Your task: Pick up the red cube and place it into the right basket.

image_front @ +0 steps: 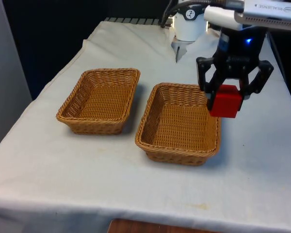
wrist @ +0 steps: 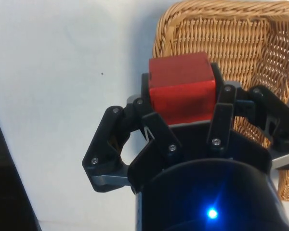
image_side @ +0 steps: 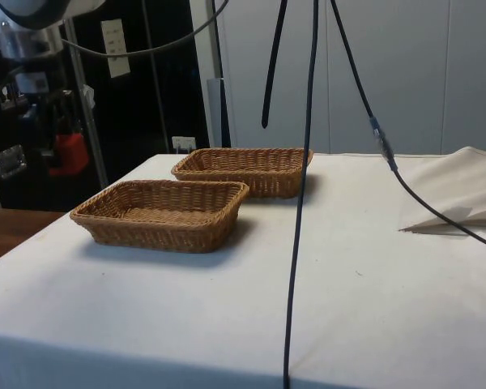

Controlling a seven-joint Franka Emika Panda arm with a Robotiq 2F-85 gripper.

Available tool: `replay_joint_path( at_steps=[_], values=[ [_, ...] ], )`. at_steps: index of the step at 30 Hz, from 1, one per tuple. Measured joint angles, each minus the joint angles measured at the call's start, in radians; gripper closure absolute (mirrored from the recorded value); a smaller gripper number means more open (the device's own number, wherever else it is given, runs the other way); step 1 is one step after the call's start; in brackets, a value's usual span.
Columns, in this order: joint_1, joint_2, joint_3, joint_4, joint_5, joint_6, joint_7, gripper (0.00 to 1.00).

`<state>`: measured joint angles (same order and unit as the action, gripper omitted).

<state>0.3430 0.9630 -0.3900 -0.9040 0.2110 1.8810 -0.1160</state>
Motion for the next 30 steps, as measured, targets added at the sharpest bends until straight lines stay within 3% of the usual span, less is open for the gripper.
replay_joint_path(
  at_steps=[17, 30],
  values=[
    [-0.016, -0.018, -0.002, -0.059, 0.002, 0.007, -0.023, 0.97],
    [-0.031, -0.021, -0.024, -0.097, 0.002, 0.023, -0.054, 0.97]
  ],
)
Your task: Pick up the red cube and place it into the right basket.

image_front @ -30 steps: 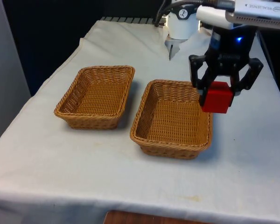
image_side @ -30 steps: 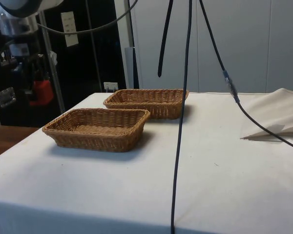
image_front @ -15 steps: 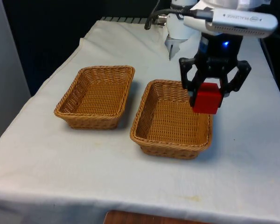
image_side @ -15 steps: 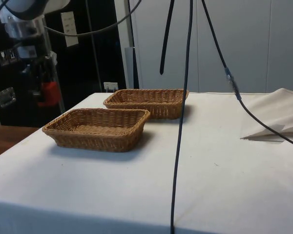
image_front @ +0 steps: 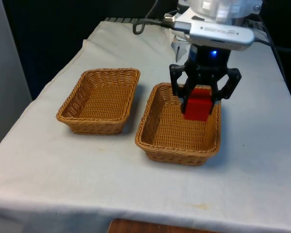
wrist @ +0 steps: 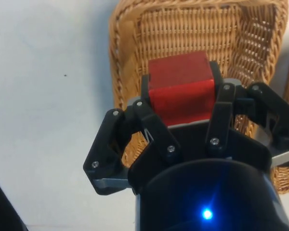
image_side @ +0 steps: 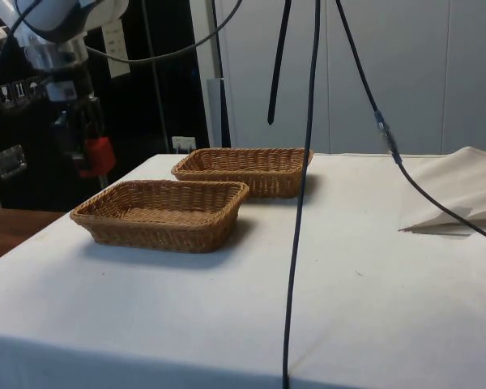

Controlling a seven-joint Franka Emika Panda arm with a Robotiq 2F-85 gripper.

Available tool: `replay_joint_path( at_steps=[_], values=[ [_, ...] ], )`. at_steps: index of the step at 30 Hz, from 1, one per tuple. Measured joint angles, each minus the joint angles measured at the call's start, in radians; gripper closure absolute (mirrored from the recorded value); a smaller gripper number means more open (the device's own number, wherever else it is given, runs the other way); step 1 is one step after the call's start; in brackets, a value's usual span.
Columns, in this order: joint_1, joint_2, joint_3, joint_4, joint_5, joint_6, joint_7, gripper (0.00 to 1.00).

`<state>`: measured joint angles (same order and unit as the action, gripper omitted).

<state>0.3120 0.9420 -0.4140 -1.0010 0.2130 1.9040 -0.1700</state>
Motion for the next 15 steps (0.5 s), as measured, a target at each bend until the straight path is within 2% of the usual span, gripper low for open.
replay_joint_path(
  at_steps=[15],
  values=[
    [-0.015, -0.012, -0.017, -0.022, 0.001, 0.005, -0.024, 0.97]
  ],
)
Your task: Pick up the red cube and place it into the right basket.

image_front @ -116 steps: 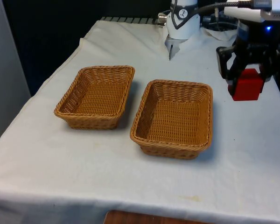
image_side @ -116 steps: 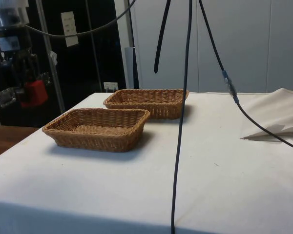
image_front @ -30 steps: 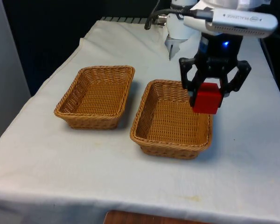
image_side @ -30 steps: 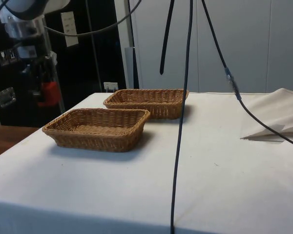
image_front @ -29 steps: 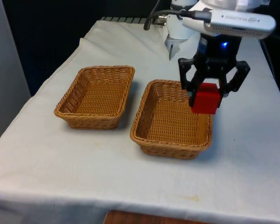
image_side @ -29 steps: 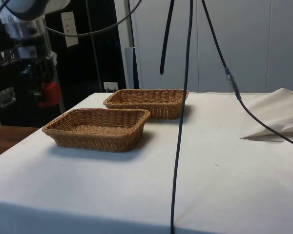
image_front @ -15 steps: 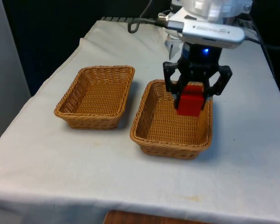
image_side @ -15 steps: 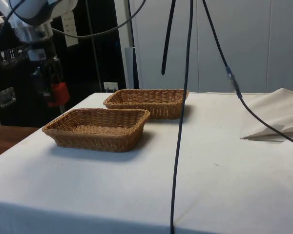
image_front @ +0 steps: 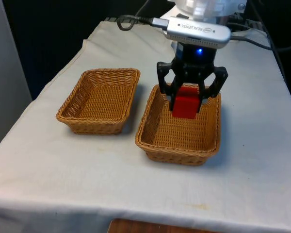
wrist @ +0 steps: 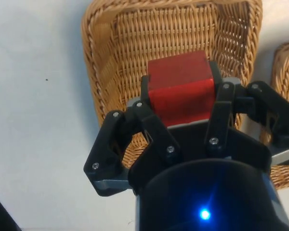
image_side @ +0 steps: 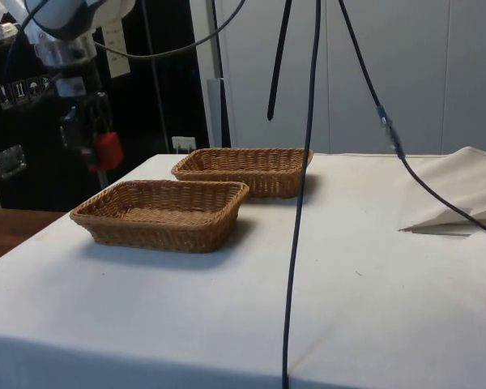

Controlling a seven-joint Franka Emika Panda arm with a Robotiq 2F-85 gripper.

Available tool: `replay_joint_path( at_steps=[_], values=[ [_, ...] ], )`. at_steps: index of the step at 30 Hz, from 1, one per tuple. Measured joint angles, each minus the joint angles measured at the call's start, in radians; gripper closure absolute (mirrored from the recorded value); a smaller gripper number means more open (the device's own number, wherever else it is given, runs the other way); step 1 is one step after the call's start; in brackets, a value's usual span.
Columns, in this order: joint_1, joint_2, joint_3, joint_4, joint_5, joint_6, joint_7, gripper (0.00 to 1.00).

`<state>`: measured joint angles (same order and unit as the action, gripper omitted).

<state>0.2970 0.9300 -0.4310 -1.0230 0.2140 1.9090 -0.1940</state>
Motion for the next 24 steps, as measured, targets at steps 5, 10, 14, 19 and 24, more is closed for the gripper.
replay_joint_path(
  at_steps=[5, 10, 14, 19, 24],
  values=[
    [-0.002, -0.011, 0.000, -0.018, 0.006, 0.016, -0.004, 0.97],
    [-0.005, -0.018, 0.000, -0.032, 0.015, 0.029, -0.009, 0.97],
    [-0.005, -0.028, 0.000, -0.052, 0.035, 0.050, -0.015, 0.97],
    [-0.005, -0.036, 0.000, -0.066, 0.048, 0.062, -0.020, 0.97],
    [-0.005, -0.043, 0.000, -0.081, 0.070, 0.073, -0.028, 0.97]
  ],
)
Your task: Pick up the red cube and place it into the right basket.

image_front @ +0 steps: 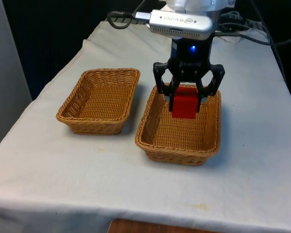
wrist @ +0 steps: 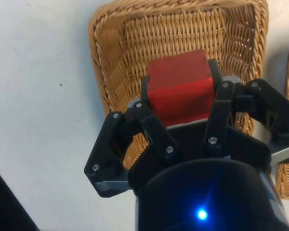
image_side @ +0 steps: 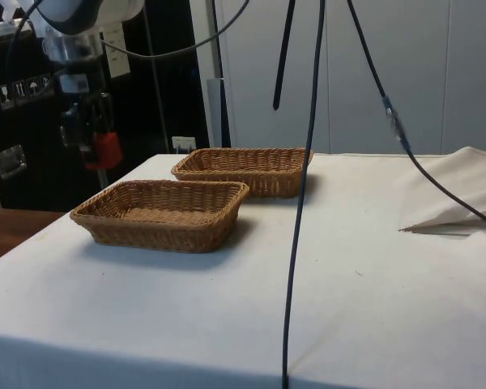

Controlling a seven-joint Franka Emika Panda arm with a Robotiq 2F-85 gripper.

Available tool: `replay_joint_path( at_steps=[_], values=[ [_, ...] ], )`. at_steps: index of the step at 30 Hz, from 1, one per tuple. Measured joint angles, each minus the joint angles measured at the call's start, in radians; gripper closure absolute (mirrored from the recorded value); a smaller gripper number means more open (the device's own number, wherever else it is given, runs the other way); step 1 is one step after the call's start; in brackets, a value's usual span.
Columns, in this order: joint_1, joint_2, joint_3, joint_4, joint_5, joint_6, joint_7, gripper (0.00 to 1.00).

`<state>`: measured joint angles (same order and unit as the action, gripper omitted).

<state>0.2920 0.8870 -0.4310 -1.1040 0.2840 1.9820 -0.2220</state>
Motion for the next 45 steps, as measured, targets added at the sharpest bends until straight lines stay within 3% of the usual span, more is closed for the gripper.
replay_joint_path(
  at_steps=[18, 45],
  values=[
    [0.000, -0.026, -0.001, -0.043, 0.066, 0.021, -0.027, 0.97],
    [0.000, -0.063, -0.017, -0.107, 0.066, 0.033, -0.057, 0.97]
  ],
)
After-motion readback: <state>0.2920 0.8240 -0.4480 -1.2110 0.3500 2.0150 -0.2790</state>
